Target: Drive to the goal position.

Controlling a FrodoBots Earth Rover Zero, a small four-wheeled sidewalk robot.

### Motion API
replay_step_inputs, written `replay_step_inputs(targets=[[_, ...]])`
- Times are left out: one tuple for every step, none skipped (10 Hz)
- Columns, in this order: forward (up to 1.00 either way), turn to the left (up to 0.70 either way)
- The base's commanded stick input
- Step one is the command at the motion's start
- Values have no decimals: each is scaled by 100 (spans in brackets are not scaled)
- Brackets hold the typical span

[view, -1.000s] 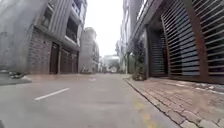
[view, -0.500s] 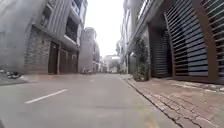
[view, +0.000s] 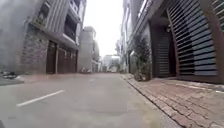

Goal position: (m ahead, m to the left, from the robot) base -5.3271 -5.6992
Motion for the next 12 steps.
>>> replay_step_inputs(targets=[[50, -50], [50, -50], [50, -50], [50, -26], [50, 0], [50, 0], [50, 0], [50, 0], [50, 0], [50, 0], [50, 0], [50, 0]])
